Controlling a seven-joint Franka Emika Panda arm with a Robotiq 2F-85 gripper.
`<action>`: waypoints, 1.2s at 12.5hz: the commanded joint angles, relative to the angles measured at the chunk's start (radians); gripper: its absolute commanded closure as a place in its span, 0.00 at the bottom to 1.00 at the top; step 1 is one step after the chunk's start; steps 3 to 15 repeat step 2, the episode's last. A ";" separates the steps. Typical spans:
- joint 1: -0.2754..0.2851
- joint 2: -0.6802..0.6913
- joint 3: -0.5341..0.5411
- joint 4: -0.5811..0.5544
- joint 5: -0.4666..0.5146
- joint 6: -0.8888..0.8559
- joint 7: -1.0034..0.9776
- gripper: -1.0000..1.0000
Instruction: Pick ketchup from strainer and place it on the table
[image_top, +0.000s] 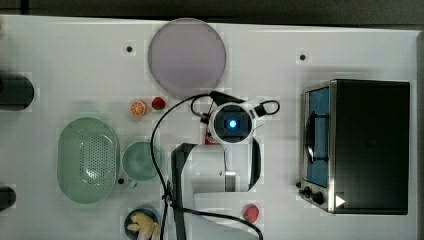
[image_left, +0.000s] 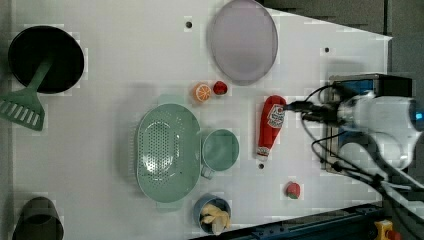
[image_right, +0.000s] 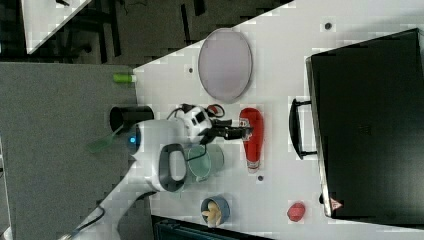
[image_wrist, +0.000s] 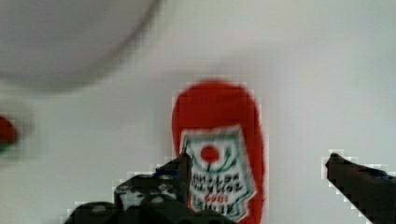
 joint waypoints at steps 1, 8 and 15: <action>0.001 -0.131 0.015 0.187 0.001 -0.139 0.084 0.00; 0.001 -0.144 0.017 0.248 0.001 -0.236 0.125 0.00; 0.001 -0.144 0.017 0.248 0.001 -0.236 0.125 0.00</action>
